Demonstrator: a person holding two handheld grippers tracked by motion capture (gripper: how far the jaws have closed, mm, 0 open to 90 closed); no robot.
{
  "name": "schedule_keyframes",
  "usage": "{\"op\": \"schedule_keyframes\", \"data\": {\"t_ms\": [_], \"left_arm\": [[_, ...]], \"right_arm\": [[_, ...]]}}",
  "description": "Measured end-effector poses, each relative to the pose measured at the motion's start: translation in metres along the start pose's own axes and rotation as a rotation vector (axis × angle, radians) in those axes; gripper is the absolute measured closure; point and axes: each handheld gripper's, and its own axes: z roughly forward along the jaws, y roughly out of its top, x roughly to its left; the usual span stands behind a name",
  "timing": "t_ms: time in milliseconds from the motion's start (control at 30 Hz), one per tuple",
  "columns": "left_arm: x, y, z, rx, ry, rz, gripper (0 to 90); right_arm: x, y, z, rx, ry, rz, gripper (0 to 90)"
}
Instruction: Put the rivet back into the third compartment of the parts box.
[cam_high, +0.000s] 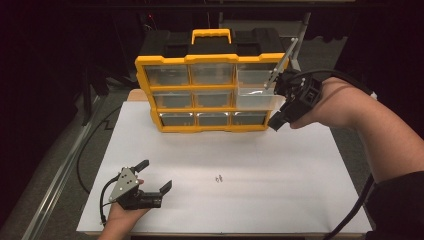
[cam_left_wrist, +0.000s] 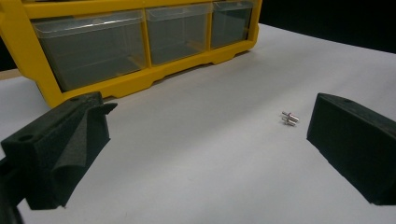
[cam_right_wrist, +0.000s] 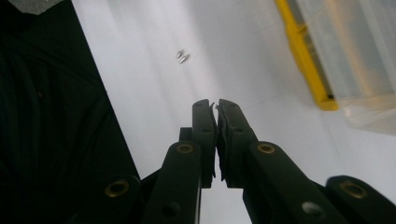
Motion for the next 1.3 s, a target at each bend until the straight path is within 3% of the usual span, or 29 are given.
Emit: {"op": "schedule_keyframes", "data": {"t_ms": [333,600,1033,1300], "left_arm": [[-0.001,0.000,0.000,0.004,-0.003,-0.006,0.4],[0.000,0.000,-0.002,-0.003,-0.003,-0.006,0.4],[0.001,-0.001,-0.003,-0.005,-0.001,-0.014,0.4],[0.001,-0.001,-0.003,-0.006,-0.004,-0.018,0.4]], "right_arm": [[-0.006,0.014,-0.026,-0.011,-0.034,0.009,87.5],[-0.014,0.031,-0.037,-0.009,-0.058,0.009,87.6],[-0.030,0.061,-0.036,-0.013,-0.082,0.010,87.6],[-0.048,0.079,-0.037,-0.027,-0.118,0.028,87.5]]}}
